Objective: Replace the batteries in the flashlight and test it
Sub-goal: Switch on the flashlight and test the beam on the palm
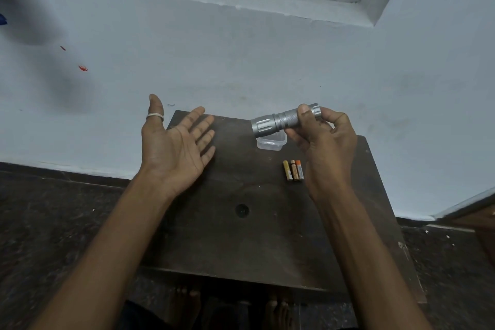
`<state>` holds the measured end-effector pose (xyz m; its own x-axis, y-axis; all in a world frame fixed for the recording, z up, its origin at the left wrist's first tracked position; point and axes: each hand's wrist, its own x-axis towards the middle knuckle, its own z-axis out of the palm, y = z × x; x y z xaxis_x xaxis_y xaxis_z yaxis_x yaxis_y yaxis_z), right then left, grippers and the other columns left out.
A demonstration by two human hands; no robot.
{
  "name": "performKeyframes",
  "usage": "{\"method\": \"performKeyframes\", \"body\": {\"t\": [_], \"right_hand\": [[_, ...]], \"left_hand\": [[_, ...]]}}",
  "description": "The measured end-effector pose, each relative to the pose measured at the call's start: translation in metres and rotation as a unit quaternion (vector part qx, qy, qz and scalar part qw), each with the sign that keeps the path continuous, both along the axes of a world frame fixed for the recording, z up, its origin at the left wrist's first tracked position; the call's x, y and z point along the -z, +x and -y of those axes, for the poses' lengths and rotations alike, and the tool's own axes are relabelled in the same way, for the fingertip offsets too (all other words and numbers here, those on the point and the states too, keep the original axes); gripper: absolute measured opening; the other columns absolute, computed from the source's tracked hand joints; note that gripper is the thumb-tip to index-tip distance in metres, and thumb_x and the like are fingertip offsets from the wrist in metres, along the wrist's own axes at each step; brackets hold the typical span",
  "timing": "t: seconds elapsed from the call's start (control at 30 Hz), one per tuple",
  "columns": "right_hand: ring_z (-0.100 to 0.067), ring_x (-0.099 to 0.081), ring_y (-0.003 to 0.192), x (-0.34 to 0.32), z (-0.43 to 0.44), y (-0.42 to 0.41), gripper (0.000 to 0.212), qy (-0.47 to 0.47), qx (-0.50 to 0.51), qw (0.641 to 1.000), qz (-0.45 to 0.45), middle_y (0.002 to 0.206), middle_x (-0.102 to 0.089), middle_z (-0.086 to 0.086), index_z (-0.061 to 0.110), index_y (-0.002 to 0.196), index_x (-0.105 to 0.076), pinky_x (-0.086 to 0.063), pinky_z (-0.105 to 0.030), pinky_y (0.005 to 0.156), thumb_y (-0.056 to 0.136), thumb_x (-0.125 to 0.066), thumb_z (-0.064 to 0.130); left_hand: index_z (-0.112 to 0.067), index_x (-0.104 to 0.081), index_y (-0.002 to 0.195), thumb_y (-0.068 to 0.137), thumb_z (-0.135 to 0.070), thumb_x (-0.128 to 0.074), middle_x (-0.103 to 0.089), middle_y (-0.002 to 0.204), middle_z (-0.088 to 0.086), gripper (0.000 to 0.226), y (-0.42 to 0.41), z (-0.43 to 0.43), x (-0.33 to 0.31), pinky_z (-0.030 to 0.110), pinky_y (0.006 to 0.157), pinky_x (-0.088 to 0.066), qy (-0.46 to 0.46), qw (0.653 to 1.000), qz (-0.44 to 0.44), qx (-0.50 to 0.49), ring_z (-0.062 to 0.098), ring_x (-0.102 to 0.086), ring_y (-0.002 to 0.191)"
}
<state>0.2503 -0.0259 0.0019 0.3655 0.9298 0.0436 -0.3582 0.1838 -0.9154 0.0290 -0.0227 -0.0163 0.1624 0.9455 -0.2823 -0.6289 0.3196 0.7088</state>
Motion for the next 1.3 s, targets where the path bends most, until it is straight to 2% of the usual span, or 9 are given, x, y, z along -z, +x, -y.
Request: {"method": "performKeyframes", "body": {"t": [0.17,0.43,0.63,0.77,1.0,1.17,1.3], "right_hand": [[-0.024,-0.075,0.083,-0.001,0.001,0.0,0.018,-0.009,0.001,1.0,0.002,0.079,-0.07,-0.004,0.005,0.099,-0.059,-0.061,-0.031,0.073,0.09,-0.074,0.01],[-0.027,-0.076,0.092,0.0,-0.001,-0.002,0.034,-0.016,-0.008,1.0,-0.016,0.092,-0.072,-0.011,0.001,0.116,-0.056,-0.061,-0.031,0.075,0.09,-0.075,0.012],[-0.025,-0.076,0.088,0.002,0.0,-0.008,0.026,-0.022,-0.023,0.999,-0.02,0.08,-0.074,-0.001,0.005,0.108,-0.056,-0.062,-0.032,0.076,0.09,-0.074,0.011],[-0.028,-0.076,0.088,0.003,0.0,-0.011,0.022,-0.028,-0.026,0.999,-0.014,0.086,-0.073,-0.008,0.005,0.104,-0.057,-0.063,-0.035,0.078,0.091,-0.073,0.011],[-0.024,-0.076,0.078,0.007,0.002,-0.011,0.018,-0.03,-0.027,0.999,0.008,0.076,-0.074,-0.005,0.002,0.097,-0.06,-0.062,-0.033,0.074,0.091,-0.074,0.012],[-0.025,-0.076,0.078,0.005,0.001,-0.013,0.033,-0.039,-0.033,0.999,-0.019,0.09,-0.073,-0.016,0.0,0.111,-0.058,-0.062,-0.032,0.073,0.088,-0.077,0.014],[-0.023,-0.076,0.082,0.007,0.0,-0.012,0.036,-0.032,-0.045,0.998,-0.034,0.086,-0.074,-0.007,0.004,0.119,-0.057,-0.062,-0.032,0.076,0.089,-0.075,0.011]], "left_hand": [[-0.023,-0.048,0.145,0.078,-0.088,-0.029,-0.049,0.15,0.002,0.095,0.001,0.0,-0.001,0.046,0.121,-0.017,-0.002,1.0,-0.006,-0.004,0.02,-0.031,0.146],[-0.021,-0.044,0.147,0.079,-0.087,-0.03,-0.049,0.15,0.002,0.096,0.001,0.001,-0.003,0.046,0.121,-0.018,-0.003,1.0,-0.007,-0.009,0.021,-0.032,0.146],[-0.02,-0.043,0.148,0.08,-0.086,-0.029,-0.049,0.15,0.002,0.095,0.005,0.001,-0.003,0.045,0.121,-0.02,-0.004,1.0,-0.016,-0.008,0.021,-0.035,0.144],[-0.019,-0.045,0.146,0.085,-0.082,-0.03,-0.05,0.149,0.002,0.089,0.006,0.0,-0.002,0.044,0.12,-0.024,-0.002,1.0,-0.018,-0.013,0.021,-0.037,0.143],[-0.018,-0.04,0.15,0.093,-0.073,-0.025,-0.046,0.153,0.002,0.081,0.009,-0.002,0.0,0.042,0.121,-0.022,-0.004,0.999,-0.037,-0.012,0.019,-0.034,0.145],[-0.017,-0.039,0.149,0.093,-0.073,-0.026,-0.043,0.154,0.004,0.08,0.009,-0.004,-0.002,0.042,0.121,-0.02,-0.015,0.999,-0.026,-0.026,0.021,-0.03,0.147],[-0.016,-0.041,0.148,0.093,-0.073,-0.026,-0.045,0.153,0.004,0.08,0.008,-0.004,-0.002,0.042,0.12,-0.023,-0.02,0.999,-0.025,-0.032,0.021,-0.032,0.146]]}}
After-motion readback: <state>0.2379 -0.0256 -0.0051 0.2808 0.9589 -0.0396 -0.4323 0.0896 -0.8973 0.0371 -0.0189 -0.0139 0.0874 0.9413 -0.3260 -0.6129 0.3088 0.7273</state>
